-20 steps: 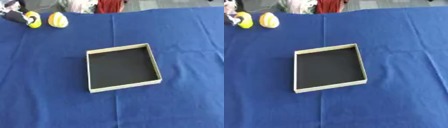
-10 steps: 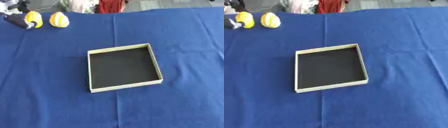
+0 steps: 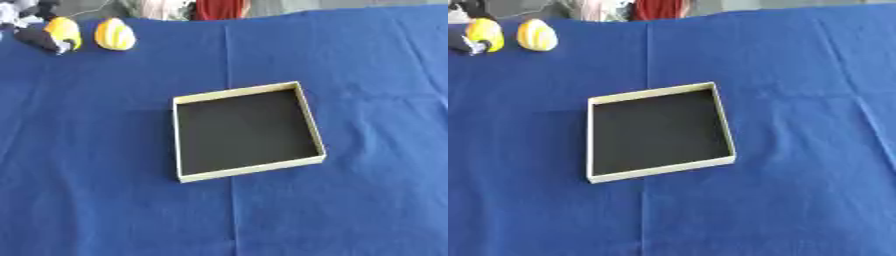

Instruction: Pick up objects on the table and place them in the box.

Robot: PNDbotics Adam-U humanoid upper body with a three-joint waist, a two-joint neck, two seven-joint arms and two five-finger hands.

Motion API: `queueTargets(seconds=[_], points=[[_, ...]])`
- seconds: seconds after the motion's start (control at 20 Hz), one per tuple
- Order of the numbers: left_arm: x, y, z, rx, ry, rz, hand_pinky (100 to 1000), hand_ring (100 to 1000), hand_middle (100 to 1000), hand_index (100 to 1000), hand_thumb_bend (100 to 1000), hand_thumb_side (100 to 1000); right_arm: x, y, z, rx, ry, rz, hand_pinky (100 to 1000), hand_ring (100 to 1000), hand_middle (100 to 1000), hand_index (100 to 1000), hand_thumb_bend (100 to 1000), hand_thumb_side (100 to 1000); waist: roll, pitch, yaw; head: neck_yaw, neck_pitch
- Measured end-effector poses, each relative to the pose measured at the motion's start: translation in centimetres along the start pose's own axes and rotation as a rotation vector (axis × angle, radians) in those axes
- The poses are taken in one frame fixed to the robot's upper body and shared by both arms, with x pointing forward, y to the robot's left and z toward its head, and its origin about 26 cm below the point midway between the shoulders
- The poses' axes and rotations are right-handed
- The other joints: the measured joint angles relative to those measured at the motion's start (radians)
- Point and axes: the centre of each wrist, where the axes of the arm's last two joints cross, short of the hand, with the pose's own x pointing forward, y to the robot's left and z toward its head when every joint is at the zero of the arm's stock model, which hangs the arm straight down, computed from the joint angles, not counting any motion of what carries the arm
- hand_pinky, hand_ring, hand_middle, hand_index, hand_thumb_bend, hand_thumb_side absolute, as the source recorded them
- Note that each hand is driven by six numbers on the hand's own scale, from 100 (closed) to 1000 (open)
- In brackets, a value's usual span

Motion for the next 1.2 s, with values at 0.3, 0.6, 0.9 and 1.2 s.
queueTargets(seconds=[0.3, 0.6, 0.9, 1.2], points=[[-0.6, 0.4, 0.0, 0.099, 0.083, 0.024, 923, 950, 875, 960, 312, 156, 0.1, 0.0, 0.0, -0.001, -0.007, 0.009, 814, 909, 818, 819, 100, 912, 0.006, 0.036, -0.017, 0.039, -0.005], [-1.8, 1.4, 0.3, 0.198, 0.158, 0.07, 920, 945, 867, 955, 282, 173, 0.2, 0.2, 0.0, 0.006, -0.01, 0.017, 814, 909, 814, 819, 100, 921, 0.014, 0.064, -0.025, 0.068, -0.028], [-3.0, 2.0, 0.5, 0.24, 0.22, 0.136, 924, 946, 868, 955, 260, 202, 0.3, 0.3, 0.0, 0.011, -0.012, 0.022, 815, 909, 811, 818, 100, 927, 0.026, 0.094, -0.044, 0.092, -0.041], [-3.5, 1.8, 0.5, 0.241, 0.239, 0.195, 925, 944, 868, 959, 240, 227, 0.6, 0.5, -0.4, 0.015, -0.029, 0.006, 815, 909, 809, 817, 100, 933, 0.037, 0.122, -0.068, 0.12, -0.055]])
